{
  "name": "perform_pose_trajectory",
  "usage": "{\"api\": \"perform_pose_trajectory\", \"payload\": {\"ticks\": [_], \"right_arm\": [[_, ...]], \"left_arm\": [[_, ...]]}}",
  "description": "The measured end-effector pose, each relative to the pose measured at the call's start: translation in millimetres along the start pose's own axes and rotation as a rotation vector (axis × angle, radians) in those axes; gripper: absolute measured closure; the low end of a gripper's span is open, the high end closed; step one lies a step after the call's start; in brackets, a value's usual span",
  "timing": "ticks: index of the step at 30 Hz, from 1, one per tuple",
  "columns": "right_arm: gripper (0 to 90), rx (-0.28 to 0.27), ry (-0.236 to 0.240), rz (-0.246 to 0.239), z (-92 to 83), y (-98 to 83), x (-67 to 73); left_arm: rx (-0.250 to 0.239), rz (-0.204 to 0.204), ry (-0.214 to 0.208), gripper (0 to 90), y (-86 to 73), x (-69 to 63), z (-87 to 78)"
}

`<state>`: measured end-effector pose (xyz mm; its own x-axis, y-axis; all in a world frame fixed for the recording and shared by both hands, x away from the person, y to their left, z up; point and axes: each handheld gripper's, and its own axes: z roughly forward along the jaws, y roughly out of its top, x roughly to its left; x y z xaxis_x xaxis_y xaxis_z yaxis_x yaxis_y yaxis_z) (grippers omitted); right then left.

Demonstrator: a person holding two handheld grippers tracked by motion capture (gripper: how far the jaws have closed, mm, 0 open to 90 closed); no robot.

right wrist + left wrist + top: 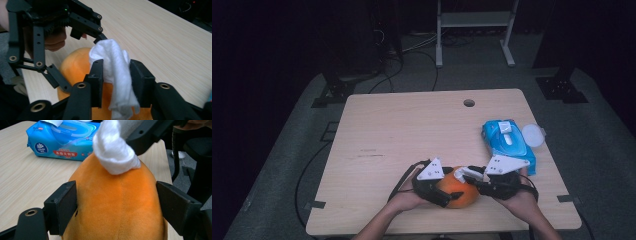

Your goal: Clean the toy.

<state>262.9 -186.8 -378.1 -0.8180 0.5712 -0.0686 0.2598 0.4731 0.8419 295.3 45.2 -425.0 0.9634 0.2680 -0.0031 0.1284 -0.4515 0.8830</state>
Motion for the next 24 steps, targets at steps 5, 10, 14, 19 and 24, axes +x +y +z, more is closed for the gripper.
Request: {"api": "perform_pose_trajectory", "payload": {"ticks": [5,10,14,19,24], "right_arm": [[56.7,-0.019,0.003,-0.026,1.3,4.4,7.8],[65.9,-0.025,-0.051,-0.062,13.2,3.4,19.2],[76.0,-0.020,-0.056,-0.056,18.3,1.1,22.4],[81.1,-0.019,-0.062,-0.036,10.7,1.6,17.7],[81.7,0.013,-0.123,0.015,-5.3,-11.0,-7.5]], "left_arm": [[0.004,0.015,0.003,19.5,1.7,-1.7,1.1],[0.017,0.030,0.008,19.7,3.0,-4.8,2.1],[0.023,0.032,0.009,19.6,2.3,-4.8,2.4],[0.008,0.032,0.005,19.7,1.0,-3.4,1.8],[0.000,-0.002,0.007,19.7,-1.2,2.2,-1.3]]}}
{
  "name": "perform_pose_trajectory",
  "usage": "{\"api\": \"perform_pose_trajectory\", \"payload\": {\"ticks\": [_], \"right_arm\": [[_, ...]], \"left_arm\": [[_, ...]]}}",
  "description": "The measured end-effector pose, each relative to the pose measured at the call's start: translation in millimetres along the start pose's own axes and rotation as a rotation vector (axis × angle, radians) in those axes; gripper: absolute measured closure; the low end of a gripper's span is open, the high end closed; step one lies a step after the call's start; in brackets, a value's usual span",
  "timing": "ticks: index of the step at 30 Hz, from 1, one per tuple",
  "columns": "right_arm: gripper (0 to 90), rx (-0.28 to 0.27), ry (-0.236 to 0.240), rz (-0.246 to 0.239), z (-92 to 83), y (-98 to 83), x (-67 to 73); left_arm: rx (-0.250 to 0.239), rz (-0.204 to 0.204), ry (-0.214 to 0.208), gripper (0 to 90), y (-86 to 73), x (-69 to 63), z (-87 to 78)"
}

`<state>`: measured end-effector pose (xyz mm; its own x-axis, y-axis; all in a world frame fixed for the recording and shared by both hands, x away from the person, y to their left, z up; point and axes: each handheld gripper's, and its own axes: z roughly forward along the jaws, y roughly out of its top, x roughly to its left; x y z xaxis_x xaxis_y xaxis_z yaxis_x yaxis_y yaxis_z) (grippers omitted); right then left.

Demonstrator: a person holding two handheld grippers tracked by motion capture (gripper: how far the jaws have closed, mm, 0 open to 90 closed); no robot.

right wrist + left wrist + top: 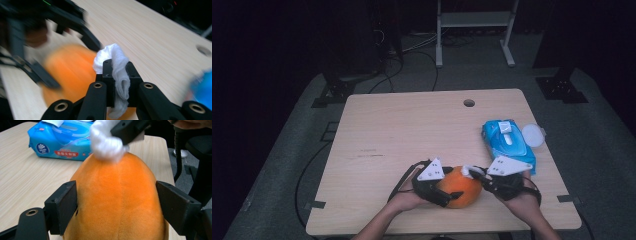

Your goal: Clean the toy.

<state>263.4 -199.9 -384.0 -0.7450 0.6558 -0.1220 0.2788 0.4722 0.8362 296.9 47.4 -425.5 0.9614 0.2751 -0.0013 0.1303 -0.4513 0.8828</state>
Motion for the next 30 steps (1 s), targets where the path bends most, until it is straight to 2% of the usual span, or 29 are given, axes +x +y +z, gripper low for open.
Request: {"api": "perform_pose_trajectory", "payload": {"ticks": [3,4,6,8,10,12,15,18,23,25,27,30], "right_arm": [[81.8,0.035,-0.003,0.064,-3.5,-12.2,-18.2],[81.8,0.035,0.008,0.085,-4.3,-14.1,-20.6],[82.0,0.026,0.029,0.089,-5.1,-12.7,-19.4],[82.1,0.014,0.049,0.068,-3.9,-6.9,-11.6],[82.1,0.004,0.063,0.027,-1.4,-0.1,-0.3],[82.1,-0.014,0.107,0.015,-0.2,6.6,11.6],[82.1,-0.013,0.104,-0.020,1.6,10.6,18.5],[82.1,-0.011,0.102,0.015,2.0,6.0,7.5],[82.1,0.044,0.020,0.088,1.3,-14.4,-23.3],[82.1,0.060,0.019,0.124,1.4,-21.3,-31.4],[82.1,0.054,0.029,0.133,1.0,-23.4,-33.8],[82.1,0.040,0.033,0.111,0.3,-16.5,-24.9]], "left_arm": [[-0.003,-0.001,0.000,19.7,0.0,0.0,0.5],[-0.004,0.000,0.001,19.7,0.3,-0.5,1.2],[-0.004,0.001,0.002,19.3,0.9,-1.7,2.6],[-0.005,0.001,0.003,18.8,1.3,-2.9,4.2],[-0.005,0.008,0.005,18.0,0.7,-3.4,5.1],[-0.007,0.010,0.009,17.6,0.1,-3.4,5.2],[-0.011,0.003,0.010,17.2,-0.8,-1.9,4.7],[-0.026,-0.011,0.009,17.2,-3.3,1.4,4.3],[-0.026,-0.053,0.014,15.1,-5.4,7.9,0.6],[-0.022,-0.068,0.014,13.2,-5.5,9.2,1.5],[-0.019,-0.073,0.011,11.8,-5.2,8.8,3.7],[-0.015,-0.067,0.008,10.8,-4.4,6.7,6.3]]}}
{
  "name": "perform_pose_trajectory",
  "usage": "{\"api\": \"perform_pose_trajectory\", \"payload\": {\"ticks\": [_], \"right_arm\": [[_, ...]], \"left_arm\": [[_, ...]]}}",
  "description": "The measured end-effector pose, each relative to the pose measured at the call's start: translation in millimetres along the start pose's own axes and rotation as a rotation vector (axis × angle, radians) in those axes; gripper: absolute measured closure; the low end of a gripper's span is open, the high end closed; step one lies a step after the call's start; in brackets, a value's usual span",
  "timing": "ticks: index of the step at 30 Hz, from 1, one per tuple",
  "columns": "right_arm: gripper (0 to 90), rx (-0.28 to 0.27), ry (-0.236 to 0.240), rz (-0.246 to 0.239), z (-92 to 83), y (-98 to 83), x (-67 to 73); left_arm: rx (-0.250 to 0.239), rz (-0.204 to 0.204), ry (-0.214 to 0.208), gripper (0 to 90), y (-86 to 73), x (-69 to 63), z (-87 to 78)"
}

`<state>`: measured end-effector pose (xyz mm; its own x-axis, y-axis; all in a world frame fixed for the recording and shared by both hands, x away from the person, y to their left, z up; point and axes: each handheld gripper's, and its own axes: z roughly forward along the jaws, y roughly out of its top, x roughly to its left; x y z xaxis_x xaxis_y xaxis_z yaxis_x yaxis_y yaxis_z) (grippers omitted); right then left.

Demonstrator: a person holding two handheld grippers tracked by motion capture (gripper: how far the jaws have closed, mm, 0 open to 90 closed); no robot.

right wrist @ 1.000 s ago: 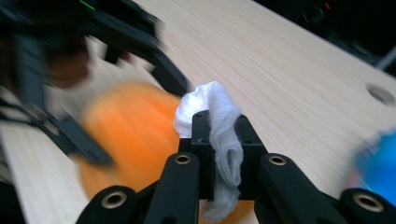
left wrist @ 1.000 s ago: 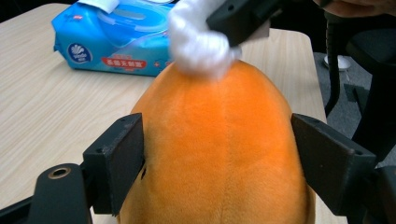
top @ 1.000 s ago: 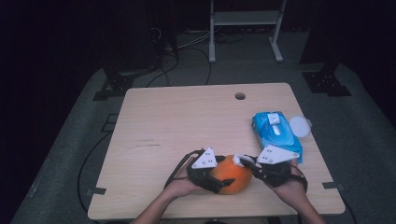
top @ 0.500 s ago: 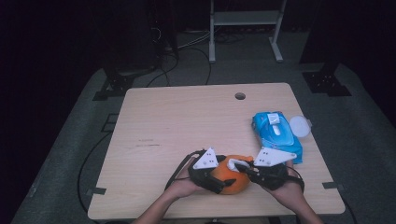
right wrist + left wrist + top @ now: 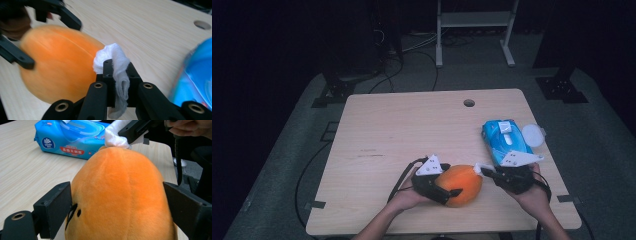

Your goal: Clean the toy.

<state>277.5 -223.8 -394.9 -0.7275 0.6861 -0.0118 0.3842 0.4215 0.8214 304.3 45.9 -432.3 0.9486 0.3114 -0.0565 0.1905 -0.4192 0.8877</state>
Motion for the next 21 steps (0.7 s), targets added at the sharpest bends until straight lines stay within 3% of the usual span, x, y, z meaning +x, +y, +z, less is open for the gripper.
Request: {"api": "perform_pose_trajectory", "payload": {"ticks": [5,7,15,21], "right_arm": [[82.0,-0.055,0.060,-0.049,0.7,12.9,24.6],[82.0,-0.056,0.062,-0.067,2.0,14.8,30.2],[82.1,-0.050,0.049,-0.006,4.5,3.4,8.3],[82.1,-0.045,0.018,0.038,1.1,-3.2,-5.7]], "left_arm": [[0.004,0.017,0.007,10.1,0.8,-4.0,3.1],[0.006,0.017,0.009,10.0,0.8,-4.0,2.9],[-0.033,0.048,-0.062,9.7,0.8,0.9,-11.8],[0.021,0.019,-0.102,8.3,-11.6,9.9,-9.7]]}}
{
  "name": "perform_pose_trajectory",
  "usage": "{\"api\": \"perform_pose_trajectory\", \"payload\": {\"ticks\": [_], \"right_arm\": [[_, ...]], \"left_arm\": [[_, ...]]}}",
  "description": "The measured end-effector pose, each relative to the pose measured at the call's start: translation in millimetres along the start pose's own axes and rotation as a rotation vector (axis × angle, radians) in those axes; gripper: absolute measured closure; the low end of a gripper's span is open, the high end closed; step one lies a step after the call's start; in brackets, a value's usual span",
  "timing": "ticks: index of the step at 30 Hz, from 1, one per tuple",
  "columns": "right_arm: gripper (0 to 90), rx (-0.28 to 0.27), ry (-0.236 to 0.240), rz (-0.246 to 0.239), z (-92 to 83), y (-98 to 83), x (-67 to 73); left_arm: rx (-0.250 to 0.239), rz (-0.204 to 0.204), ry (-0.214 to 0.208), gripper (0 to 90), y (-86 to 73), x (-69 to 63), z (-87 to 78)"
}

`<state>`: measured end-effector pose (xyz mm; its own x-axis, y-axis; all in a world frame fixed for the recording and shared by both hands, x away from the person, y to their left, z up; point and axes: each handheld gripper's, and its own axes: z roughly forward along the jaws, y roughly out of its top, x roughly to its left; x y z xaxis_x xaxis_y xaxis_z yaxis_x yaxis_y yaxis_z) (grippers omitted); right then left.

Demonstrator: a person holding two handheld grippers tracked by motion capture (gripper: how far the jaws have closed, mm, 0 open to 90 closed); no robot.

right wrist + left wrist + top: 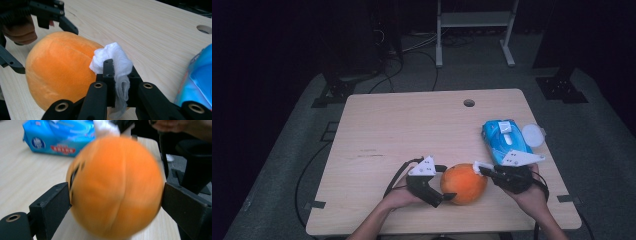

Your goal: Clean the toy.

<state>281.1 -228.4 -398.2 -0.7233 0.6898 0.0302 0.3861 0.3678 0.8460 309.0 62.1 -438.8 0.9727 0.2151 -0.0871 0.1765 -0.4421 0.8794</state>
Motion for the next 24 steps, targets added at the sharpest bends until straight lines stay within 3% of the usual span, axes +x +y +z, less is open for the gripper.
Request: {"api": "perform_pose_trajectory", "payload": {"ticks": [2,4,8,15,18,24], "right_arm": [[82.2,0.000,0.013,0.016,0.0,0.2,-2.2],[82.3,-0.003,0.013,0.023,-0.9,2.2,-0.1],[82.6,-0.046,0.047,0.029,-5.4,10.3,8.3],[82.6,-0.141,0.096,-0.026,-15.8,30.3,32.7],[82.6,-0.154,0.104,-0.005,-18.3,30.0,26.1],[82.6,-0.088,0.090,0.055,-2.3,16.1,12.1]], "left_arm": [[0.002,0.007,0.010,9.8,-0.3,-2.3,4.7],[-0.017,0.025,0.026,18.5,0.4,-4.7,5.0],[-0.060,0.007,0.052,32.2,5.2,-7.1,3.0],[-0.154,0.017,0.068,37.1,18.3,-12.5,-14.4],[-0.174,0.022,0.078,37.3,22.6,-13.7,-21.0],[-0.152,0.005,0.096,37.3,18.4,-8.9,-21.7]]}}
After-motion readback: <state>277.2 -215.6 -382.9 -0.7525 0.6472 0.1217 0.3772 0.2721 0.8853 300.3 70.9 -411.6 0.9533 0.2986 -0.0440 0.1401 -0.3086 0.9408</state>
